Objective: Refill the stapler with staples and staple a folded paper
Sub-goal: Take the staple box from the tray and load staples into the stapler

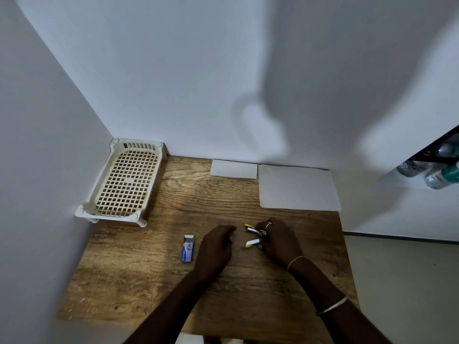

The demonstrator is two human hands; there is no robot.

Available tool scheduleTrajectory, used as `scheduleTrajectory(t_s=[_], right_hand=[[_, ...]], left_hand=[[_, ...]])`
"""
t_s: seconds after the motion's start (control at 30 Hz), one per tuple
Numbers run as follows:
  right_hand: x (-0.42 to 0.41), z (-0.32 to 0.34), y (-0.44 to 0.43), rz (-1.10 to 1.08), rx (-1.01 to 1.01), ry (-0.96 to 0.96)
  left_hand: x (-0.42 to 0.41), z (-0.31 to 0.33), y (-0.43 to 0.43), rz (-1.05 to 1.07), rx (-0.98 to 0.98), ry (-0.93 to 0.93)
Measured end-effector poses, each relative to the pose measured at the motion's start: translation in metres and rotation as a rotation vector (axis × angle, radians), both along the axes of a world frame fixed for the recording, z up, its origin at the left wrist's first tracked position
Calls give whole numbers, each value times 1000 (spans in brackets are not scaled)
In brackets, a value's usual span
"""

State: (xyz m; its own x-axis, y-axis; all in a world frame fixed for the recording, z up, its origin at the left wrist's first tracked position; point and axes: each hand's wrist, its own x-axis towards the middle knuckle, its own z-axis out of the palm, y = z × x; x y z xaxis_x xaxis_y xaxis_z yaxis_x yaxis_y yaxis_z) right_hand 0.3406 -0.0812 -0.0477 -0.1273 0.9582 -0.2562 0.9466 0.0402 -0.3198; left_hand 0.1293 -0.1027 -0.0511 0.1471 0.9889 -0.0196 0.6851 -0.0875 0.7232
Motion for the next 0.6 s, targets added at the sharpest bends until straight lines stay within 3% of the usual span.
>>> scheduleTrajectory(t_s=[0.6], right_hand=[[-38, 9, 20, -15, 91, 153]], left_hand=[[-16, -5, 23, -28, -7, 92]])
